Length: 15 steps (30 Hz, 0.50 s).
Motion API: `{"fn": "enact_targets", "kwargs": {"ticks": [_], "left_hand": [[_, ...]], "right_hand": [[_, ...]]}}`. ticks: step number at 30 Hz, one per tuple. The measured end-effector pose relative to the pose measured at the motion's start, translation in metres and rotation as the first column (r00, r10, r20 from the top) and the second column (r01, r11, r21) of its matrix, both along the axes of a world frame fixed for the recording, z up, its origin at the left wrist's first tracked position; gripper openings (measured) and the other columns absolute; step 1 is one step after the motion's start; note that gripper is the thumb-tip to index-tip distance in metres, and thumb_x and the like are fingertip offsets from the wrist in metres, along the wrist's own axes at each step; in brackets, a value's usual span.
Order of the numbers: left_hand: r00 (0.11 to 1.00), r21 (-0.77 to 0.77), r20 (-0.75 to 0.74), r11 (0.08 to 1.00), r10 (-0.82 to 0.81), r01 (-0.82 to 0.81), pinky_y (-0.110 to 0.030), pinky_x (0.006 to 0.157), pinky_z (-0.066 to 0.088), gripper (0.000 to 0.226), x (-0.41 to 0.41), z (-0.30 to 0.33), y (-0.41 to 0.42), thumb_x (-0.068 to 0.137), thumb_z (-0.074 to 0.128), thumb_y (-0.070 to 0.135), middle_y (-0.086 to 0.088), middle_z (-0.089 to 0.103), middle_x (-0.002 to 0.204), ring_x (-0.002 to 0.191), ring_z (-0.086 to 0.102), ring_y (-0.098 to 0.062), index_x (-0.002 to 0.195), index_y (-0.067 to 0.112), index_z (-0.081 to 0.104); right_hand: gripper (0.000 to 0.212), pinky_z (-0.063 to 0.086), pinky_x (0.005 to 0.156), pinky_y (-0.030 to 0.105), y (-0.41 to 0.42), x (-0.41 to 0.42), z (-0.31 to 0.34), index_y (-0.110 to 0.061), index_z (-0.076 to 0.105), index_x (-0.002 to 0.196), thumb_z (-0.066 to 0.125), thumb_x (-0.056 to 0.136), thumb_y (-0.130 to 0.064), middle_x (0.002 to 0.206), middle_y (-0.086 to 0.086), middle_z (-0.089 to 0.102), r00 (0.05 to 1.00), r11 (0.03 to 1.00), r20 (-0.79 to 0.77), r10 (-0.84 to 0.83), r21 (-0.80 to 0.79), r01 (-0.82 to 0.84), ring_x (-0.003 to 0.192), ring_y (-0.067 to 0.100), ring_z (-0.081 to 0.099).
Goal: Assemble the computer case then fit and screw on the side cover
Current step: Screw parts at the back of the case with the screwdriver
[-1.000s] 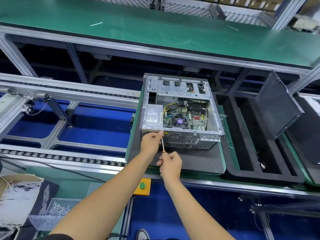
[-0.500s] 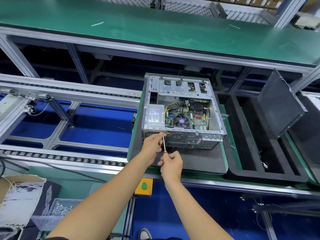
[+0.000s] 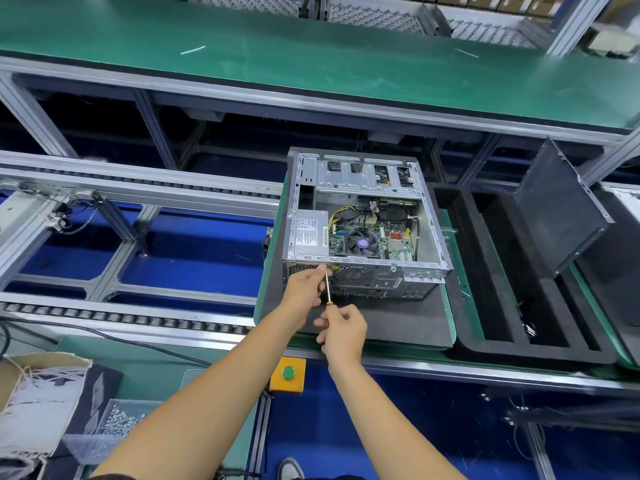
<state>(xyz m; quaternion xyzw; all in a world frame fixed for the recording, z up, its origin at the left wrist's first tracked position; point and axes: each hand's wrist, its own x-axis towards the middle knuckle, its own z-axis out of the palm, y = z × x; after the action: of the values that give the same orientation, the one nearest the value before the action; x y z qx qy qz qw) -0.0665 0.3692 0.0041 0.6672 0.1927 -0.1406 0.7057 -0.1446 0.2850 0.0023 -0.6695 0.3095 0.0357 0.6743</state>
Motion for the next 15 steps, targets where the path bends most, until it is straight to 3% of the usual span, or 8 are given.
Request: {"fn": "enact_targets", "kwargs": {"ticks": [4, 7, 9, 11, 15], "left_hand": [[0.992, 0.111, 0.041, 0.987, -0.118, 0.113, -0.027, 0.061, 0.042, 0.038, -0.005, 0.004, 0.004, 0.105, 0.045, 0.047, 0.007, 0.049, 0.064, 0.064, 0.046, -0.011, 0.099, 0.026, 0.076], [0.97, 0.095, 0.101, 0.973, -0.221, 0.211, -0.023, 0.054, 0.04, 0.034, -0.011, 0.005, 0.006, 0.107, 0.043, 0.036, 0.004, 0.048, 0.066, 0.06, 0.045, -0.01, 0.106, 0.024, 0.075], [0.964, 0.106, 0.118, 0.969, -0.237, 0.225, -0.023, 0.05, 0.038, 0.033, -0.013, 0.005, 0.008, 0.107, 0.043, 0.031, 0.001, 0.049, 0.068, 0.056, 0.044, -0.012, 0.105, 0.021, 0.075], [0.962, 0.139, 0.127, 0.965, -0.242, 0.224, -0.026, 0.05, 0.036, 0.033, -0.012, 0.007, 0.009, 0.107, 0.044, 0.031, 0.0, 0.049, 0.069, 0.057, 0.044, -0.015, 0.101, 0.019, 0.074], [0.978, 0.13, 0.084, 0.975, -0.19, 0.178, -0.026, 0.051, 0.038, 0.031, -0.013, 0.009, 0.006, 0.104, 0.051, 0.038, 0.007, 0.047, 0.062, 0.055, 0.042, -0.01, 0.094, 0.018, 0.073]], "right_hand": [[0.02, 0.035, 0.04, 0.023, -0.001, 0.0, 0.006, -0.006, 0.065, 0.087, 0.052, 0.099, -0.017, 0.071, 0.008, 0.075, 0.999, 0.998, -0.049, -0.009, 0.066, 0.012, 0.042, 0.014, 0.056], [0.021, 0.033, 0.039, 0.022, -0.001, 0.0, 0.01, -0.006, 0.065, 0.092, 0.048, 0.1, -0.017, 0.066, 0.005, 0.07, 0.997, 0.99, -0.08, 0.017, 0.141, -0.006, 0.041, 0.012, 0.052], [0.009, 0.033, 0.039, 0.022, 0.001, 0.0, 0.012, -0.007, 0.057, 0.096, 0.053, 0.099, -0.016, 0.069, 0.006, 0.063, 0.996, 0.985, -0.07, 0.062, 0.165, -0.05, 0.042, 0.009, 0.047], [0.012, 0.034, 0.038, 0.023, 0.002, 0.0, 0.012, -0.009, 0.049, 0.098, 0.06, 0.096, -0.014, 0.071, 0.006, 0.061, 0.994, 0.985, -0.074, 0.086, 0.155, -0.074, 0.043, 0.008, 0.047], [0.015, 0.039, 0.04, 0.024, 0.003, 0.002, 0.012, -0.005, 0.065, 0.093, 0.06, 0.095, -0.02, 0.074, 0.009, 0.074, 0.987, 0.986, -0.153, 0.045, 0.166, -0.019, 0.05, 0.014, 0.063]]}}
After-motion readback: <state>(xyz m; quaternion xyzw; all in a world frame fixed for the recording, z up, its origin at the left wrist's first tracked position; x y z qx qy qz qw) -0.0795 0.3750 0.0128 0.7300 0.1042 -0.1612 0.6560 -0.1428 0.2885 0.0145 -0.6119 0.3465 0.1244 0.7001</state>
